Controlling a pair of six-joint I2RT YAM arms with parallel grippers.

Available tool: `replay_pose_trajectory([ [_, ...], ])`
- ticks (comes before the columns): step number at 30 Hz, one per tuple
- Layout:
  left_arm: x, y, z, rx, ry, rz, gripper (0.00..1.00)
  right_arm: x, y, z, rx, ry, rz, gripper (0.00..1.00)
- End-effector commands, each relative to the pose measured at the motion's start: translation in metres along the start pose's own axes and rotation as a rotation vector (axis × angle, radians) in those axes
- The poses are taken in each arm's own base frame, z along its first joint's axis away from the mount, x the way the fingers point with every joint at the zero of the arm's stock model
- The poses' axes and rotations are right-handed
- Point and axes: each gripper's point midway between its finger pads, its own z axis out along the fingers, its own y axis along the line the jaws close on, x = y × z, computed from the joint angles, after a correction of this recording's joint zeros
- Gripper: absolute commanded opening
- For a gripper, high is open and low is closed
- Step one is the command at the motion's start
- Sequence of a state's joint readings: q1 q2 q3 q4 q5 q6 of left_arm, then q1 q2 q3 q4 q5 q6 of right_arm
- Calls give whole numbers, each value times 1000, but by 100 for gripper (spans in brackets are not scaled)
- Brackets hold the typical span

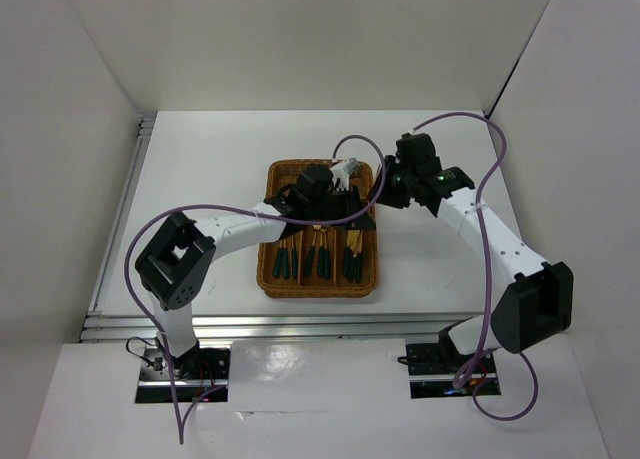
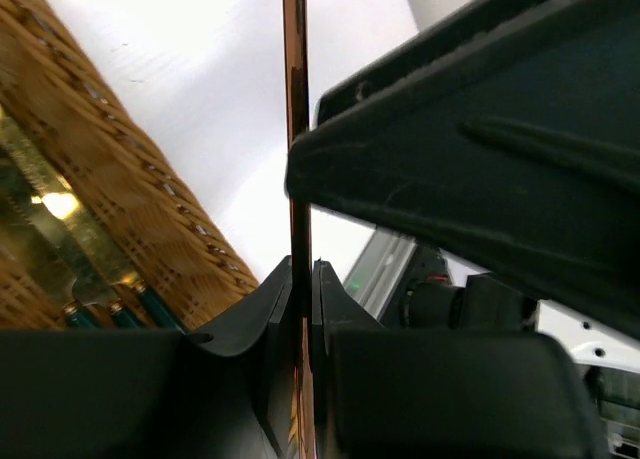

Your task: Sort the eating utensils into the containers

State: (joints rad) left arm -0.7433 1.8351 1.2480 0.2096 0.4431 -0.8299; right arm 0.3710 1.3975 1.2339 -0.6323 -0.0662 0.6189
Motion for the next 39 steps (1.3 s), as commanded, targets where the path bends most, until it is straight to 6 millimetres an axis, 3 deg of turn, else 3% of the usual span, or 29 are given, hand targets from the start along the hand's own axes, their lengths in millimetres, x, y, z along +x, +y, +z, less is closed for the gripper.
replay_pose_trajectory([
  [1,-25,-22,-12,1,-64,104,11,-10,-4,-8,44,-68,-3,49],
  [7,-37,-2,-40,-124,-52,178,10,-22,-19,-25,122,-128,15,66],
  [12,-72,31,-77,-315,-83,328,9,-37,-38,-47,226,-215,34,73],
  [15,-95,58,-97,-502,-95,470,11,-43,-61,-56,329,-257,55,77],
  [18,-107,68,-108,-592,-69,601,11,-43,-73,-59,381,-264,68,78],
  [19,-116,68,-109,-603,-59,685,11,-44,-75,-60,393,-273,67,78],
  [22,-118,86,-104,-641,8,813,11,-45,-84,-59,434,-273,60,79],
  [28,-149,115,-102,-796,-38,1004,13,-57,-92,-58,496,-286,43,80],
  [30,-140,129,-98,-801,-15,1058,18,-63,-93,-61,517,-304,42,82],
  [34,-136,154,-86,-834,40,1149,18,-61,-97,-59,542,-294,37,82],
  [39,-140,162,-75,-819,79,1276,17,-60,-98,-58,548,-286,43,82],
])
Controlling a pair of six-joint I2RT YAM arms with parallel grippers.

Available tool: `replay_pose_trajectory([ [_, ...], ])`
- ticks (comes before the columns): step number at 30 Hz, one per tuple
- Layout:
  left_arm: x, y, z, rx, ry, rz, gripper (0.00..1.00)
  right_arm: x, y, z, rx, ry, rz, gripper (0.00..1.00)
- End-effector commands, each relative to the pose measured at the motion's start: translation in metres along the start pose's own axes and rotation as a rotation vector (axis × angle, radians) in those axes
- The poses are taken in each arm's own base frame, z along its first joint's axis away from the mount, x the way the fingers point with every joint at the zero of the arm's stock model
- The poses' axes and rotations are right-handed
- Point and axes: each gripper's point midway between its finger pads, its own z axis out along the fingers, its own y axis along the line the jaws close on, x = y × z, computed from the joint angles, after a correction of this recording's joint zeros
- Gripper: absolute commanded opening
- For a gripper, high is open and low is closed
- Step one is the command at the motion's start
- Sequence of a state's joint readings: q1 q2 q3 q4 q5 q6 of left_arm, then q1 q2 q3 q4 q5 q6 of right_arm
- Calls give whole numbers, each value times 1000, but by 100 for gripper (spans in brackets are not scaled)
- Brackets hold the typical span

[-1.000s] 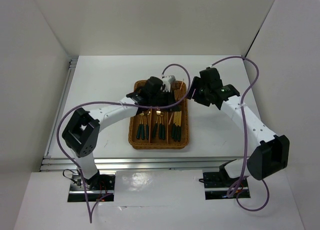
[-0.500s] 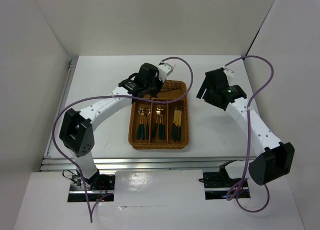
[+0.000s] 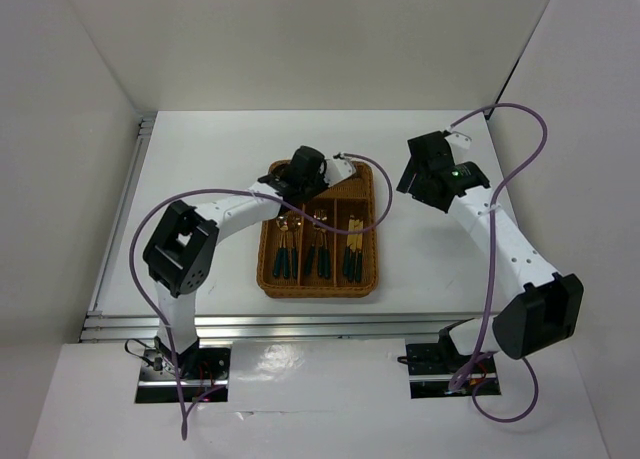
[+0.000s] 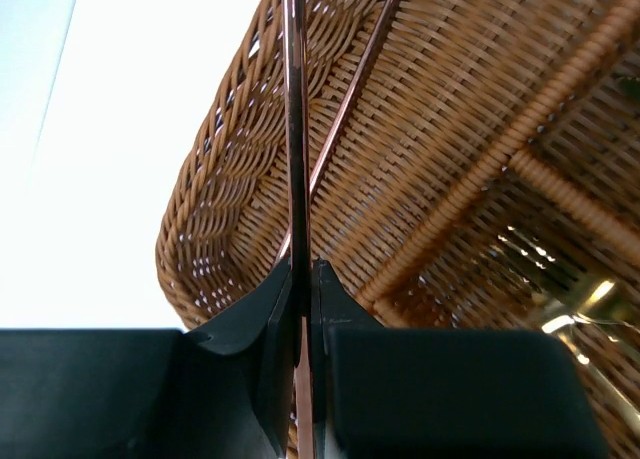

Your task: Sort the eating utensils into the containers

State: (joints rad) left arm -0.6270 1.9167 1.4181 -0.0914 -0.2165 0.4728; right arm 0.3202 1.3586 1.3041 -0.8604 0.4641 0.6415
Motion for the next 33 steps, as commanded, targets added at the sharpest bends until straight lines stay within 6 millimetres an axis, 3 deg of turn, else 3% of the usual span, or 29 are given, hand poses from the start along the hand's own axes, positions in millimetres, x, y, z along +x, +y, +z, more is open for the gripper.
replay_pose_trajectory([
  [1,-27,10,4,-36,-96,125,17,-14,-3,-3,35,-27,7,82],
  [2,-28,3,7,-19,-97,166,17,-11,-5,-3,42,-18,12,82],
  [6,-38,8,13,-32,-126,215,16,-9,-2,-2,41,-2,24,82],
  [13,-45,4,13,1,-161,294,29,-3,-4,7,63,30,13,82],
  [16,-41,3,16,-16,-163,316,42,-3,-4,7,63,30,13,82],
  [24,-34,-1,21,-25,-131,307,50,-3,-5,7,64,31,12,82],
  [28,-30,9,16,-45,-125,223,58,-5,-3,7,57,23,18,82],
  [29,-42,14,7,-45,-155,195,60,-3,0,9,46,26,20,84],
  [30,-37,14,7,-18,-138,171,60,-3,3,9,29,30,12,86],
  [33,-55,34,-12,-12,-193,66,65,-6,8,10,6,19,15,97],
])
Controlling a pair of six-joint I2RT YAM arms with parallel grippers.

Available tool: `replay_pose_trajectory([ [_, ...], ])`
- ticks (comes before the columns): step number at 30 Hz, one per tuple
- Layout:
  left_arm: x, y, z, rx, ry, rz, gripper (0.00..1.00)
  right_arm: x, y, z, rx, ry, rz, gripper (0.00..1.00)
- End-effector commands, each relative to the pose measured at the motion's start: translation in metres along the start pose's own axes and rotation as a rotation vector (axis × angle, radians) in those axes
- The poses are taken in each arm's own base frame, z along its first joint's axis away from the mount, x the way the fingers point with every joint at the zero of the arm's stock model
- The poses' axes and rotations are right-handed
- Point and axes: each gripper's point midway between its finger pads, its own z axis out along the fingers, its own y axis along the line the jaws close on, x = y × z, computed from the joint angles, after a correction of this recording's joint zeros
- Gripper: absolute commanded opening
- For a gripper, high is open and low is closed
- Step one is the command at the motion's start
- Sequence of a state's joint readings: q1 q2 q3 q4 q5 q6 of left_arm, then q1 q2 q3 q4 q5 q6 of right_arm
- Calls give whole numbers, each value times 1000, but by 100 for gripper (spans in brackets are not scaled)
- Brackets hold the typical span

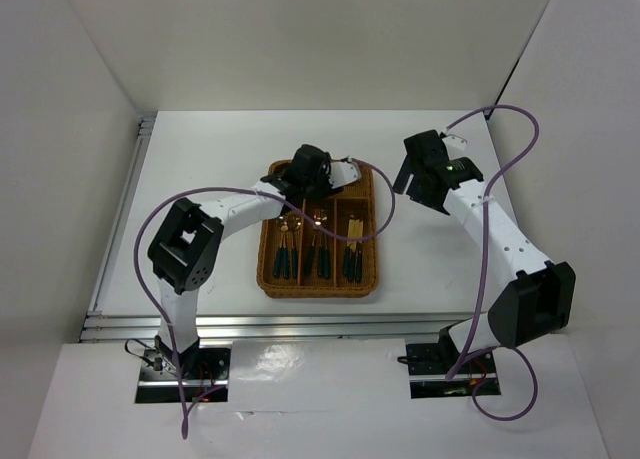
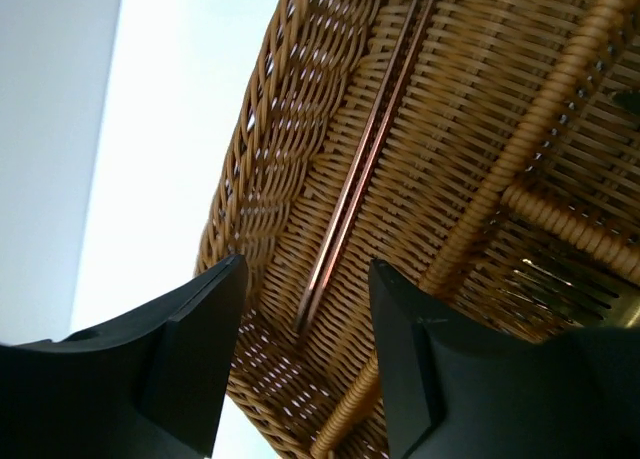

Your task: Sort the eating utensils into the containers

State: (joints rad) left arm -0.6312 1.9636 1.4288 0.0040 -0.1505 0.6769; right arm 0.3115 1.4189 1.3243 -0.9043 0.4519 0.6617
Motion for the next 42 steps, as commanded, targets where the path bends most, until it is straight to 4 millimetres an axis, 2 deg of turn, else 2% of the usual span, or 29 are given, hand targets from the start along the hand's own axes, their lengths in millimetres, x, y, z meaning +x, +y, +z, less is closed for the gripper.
replay_pose_trajectory([
  [1,-30,46,-28,-53,-97,-154,66,-19,13,-4,-54,-48,18,100],
  [2,-31,60,-36,-73,-100,-227,66,-21,16,-4,-70,-52,14,100],
  [3,-27,63,-37,-69,-94,-270,67,-28,19,-7,-91,-79,13,100],
  [4,-33,65,-46,-40,-127,-309,67,-29,23,-8,-106,-82,18,100],
  [8,-18,75,-69,-44,-150,-506,72,-39,21,-18,-127,-127,22,100],
  [9,-24,81,-75,-56,-173,-533,74,-44,24,-19,-144,-151,24,100],
  [11,-23,83,-90,-37,-197,-617,76,-50,25,-23,-165,-183,19,100],
  [12,-24,82,-95,-38,-203,-643,81,-54,26,-27,-182,-209,21,100],
  [14,-20,90,-106,-99,-196,-706,86,-58,29,-31,-208,-231,25,100],
  [15,-23,96,-117,-127,-210,-768,86,-60,31,-34,-237,-247,11,100],
  [18,-17,93,-129,-142,-172,-885,91,-61,43,-41,-330,-282,-38,100],
  [19,-18,92,-134,-137,-165,-909,91,-61,47,-42,-361,-290,-55,100],
  [20,-11,83,-136,-115,-116,-933,91,-58,53,-46,-407,-290,-75,100],
  [22,-10,86,-146,-133,-83,-1005,91,-61,55,-49,-436,-323,-80,100],
  [23,-6,89,-154,-167,-62,-1030,91,-60,56,-47,-439,-328,-78,100],
  [24,6,85,-160,-177,-9,-1059,91,-62,56,-49,-446,-340,-73,100],
  [26,13,89,-174,-229,8,-1085,91,-66,57,-47,-443,-367,-84,100],
  [27,13,97,-192,-277,-11,-1105,91,-66,56,-47,-439,-372,-104,100],
  [28,16,95,-198,-288,-13,-1106,91,-72,58,-51,-447,-391,-105,100],
  [32,13,103,-237,-317,-123,-1131,93,-72,61,-51,-468,-414,-178,100],
  [33,12,102,-244,-321,-140,-1146,100,-72,61,-49,-467,-420,-189,100],
  [34,10,106,-259,-346,-185,-1149,100,-71,63,-52,-489,-431,-186,100],
  [38,17,113,-281,-433,-230,-1183,100,-75,70,-63,-555,-474,-198,100],
  [41,23,103,-278,-406,-190,-1201,100,-78,73,-72,-586,-486,-198,100],
  [42,25,94,-275,-371,-166,-1197,100,-77,76,-74,-602,-481,-204,100],
])
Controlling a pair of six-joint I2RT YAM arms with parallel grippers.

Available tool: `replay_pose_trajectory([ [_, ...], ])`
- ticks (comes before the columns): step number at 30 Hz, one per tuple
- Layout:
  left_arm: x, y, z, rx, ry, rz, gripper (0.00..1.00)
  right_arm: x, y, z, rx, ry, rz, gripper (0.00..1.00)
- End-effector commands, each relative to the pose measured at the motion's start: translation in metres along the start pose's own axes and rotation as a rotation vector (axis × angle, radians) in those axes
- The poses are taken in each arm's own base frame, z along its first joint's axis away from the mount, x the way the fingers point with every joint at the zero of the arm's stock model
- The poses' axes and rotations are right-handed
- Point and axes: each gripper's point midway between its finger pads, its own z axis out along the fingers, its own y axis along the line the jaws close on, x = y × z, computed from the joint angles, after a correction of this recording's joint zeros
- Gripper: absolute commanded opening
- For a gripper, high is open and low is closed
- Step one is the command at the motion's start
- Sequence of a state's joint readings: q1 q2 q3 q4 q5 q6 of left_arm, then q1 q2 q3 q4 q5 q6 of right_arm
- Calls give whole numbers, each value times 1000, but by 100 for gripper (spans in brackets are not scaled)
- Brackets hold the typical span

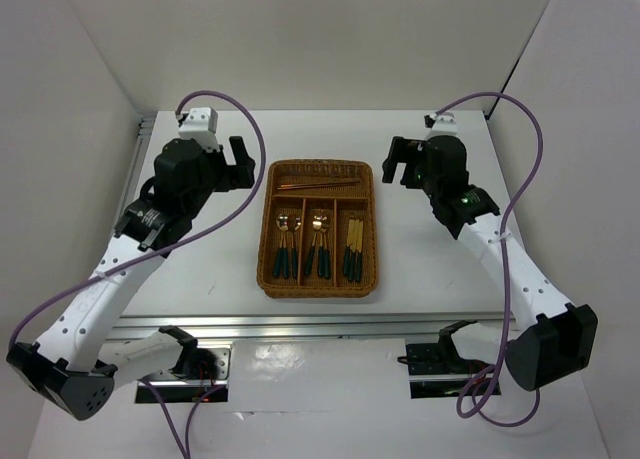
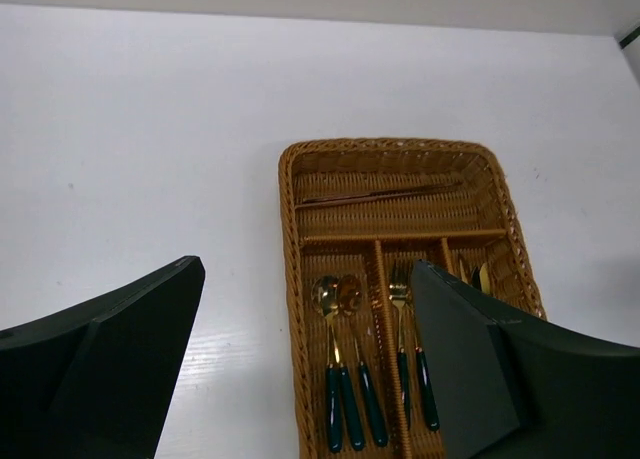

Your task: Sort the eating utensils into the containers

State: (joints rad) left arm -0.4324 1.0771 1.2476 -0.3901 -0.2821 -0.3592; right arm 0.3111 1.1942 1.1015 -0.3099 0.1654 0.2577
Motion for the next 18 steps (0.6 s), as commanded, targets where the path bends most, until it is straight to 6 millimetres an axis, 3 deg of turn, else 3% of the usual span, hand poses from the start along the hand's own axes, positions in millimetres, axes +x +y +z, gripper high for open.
replay_pose_trajectory([
  [1,24,4,8,-23,75,-20,100,-36,14,-12,-75,-117,-11,100],
  [5,34,2,6,7,104,-2,100,-35,17,-14,-85,-100,25,100],
  [11,24,1,-3,47,22,39,100,-34,16,-23,-93,-121,51,100],
  [18,31,-6,11,74,39,41,100,-34,14,-21,-84,-127,52,100],
])
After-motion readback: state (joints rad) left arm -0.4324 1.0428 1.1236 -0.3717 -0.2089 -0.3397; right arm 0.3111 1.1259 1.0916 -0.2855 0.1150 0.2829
